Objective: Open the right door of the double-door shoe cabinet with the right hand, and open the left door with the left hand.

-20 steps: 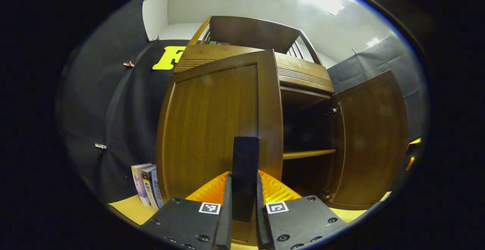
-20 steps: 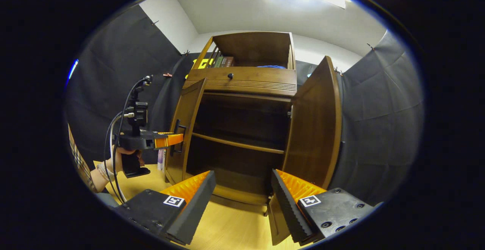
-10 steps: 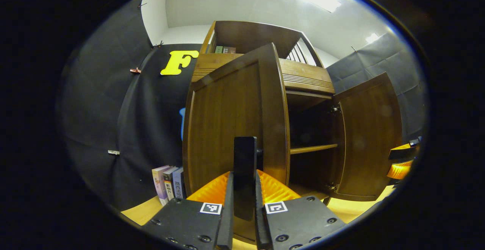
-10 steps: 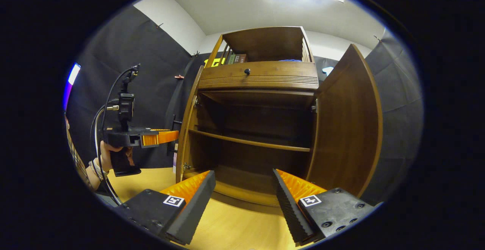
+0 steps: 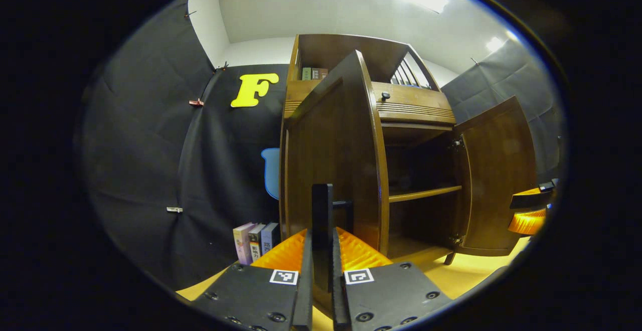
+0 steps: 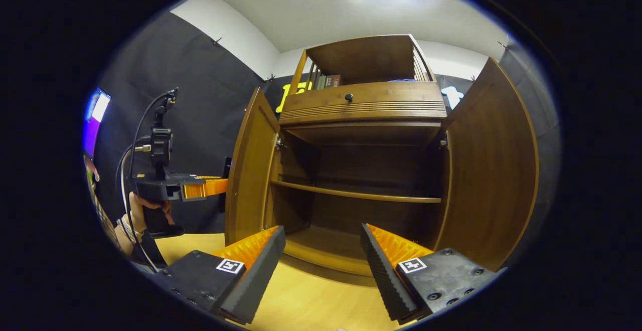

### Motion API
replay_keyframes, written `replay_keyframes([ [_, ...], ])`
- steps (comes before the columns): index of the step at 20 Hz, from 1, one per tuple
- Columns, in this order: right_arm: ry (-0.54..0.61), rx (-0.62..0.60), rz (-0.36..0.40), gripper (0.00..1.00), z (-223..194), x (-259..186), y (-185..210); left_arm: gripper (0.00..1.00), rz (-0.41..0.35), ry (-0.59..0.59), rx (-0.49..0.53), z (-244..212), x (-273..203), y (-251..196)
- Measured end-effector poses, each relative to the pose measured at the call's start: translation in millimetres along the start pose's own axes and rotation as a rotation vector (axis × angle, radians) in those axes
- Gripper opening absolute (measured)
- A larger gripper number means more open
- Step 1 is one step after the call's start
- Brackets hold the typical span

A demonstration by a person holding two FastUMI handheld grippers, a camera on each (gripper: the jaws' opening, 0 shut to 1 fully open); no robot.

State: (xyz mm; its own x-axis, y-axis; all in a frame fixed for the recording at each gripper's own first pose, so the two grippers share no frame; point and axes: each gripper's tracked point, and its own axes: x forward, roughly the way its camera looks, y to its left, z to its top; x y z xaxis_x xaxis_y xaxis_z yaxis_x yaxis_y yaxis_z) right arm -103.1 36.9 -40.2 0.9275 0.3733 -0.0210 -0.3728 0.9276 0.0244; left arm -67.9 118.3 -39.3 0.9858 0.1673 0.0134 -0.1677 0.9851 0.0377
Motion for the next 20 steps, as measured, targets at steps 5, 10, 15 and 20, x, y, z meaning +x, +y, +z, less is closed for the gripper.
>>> replay_keyframes([
  [5,-0.002,0.016,0.007,0.96,-3.0,4.9,8.9,0.18,0.030,0.000,0.006,-0.4,-10.0,25.2],
  [10,0.006,0.042,0.062,0.95,-7.6,5.8,32.3,0.17,0.093,-0.008,0.013,2.9,-24.8,57.0],
  [15,0.022,0.051,0.096,0.96,-11.0,26.3,57.1,0.11,0.124,-0.017,-0.001,6.8,-38.3,80.6],
  [20,0.008,0.047,0.094,0.95,-10.0,30.0,64.3,0.11,0.069,0.020,0.010,11.9,-57.3,66.8],
])
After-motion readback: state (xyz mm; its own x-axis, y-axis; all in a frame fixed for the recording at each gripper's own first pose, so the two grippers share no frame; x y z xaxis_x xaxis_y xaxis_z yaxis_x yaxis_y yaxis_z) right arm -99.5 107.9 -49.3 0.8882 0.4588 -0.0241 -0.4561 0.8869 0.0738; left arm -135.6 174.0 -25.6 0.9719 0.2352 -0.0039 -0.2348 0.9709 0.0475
